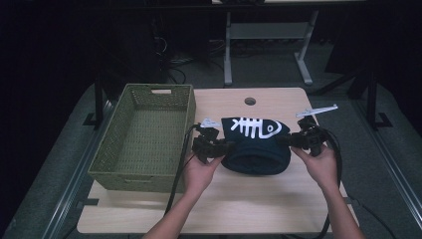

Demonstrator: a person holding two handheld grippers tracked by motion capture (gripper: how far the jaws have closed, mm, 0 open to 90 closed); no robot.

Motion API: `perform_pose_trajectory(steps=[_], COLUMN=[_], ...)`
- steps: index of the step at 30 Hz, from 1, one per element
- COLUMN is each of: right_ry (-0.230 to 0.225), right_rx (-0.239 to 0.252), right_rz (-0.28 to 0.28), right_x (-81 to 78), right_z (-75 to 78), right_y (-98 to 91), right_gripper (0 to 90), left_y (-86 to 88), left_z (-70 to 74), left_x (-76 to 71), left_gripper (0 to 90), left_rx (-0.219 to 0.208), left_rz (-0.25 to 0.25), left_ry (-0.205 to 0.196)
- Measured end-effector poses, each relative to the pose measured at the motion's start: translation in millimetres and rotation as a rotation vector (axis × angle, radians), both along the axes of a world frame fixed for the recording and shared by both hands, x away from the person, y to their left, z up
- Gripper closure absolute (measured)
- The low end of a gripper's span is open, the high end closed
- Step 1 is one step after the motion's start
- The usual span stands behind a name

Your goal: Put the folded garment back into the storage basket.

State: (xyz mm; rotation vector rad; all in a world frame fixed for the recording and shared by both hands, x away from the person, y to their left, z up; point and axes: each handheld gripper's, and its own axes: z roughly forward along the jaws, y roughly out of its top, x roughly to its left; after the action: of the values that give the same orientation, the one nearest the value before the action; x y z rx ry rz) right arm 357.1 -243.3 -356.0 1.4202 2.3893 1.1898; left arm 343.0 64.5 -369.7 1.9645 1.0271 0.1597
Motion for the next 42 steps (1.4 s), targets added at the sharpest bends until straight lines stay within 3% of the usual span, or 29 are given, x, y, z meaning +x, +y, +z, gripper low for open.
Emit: perform_pose_trajectory(steps=[24, 42], right_ry=[-0.025, -0.026], right_rx=[0.014, 0.01], right_rz=[0.035, 0.061], right_x=[5.9, 14.9], right_z=[31.2, 47.8], right_y=[22.5, 45.1], right_gripper=[78.7, 78.7], left_y=[28.2, 50.9], left_z=[31.8, 46.6], left_x=[2.0, 4.7], left_gripper=[71.0, 71.0], left_rx=[-0.003, 0.0], left_rz=[0.011, 0.025], left_ry=[-0.025, -0.036])
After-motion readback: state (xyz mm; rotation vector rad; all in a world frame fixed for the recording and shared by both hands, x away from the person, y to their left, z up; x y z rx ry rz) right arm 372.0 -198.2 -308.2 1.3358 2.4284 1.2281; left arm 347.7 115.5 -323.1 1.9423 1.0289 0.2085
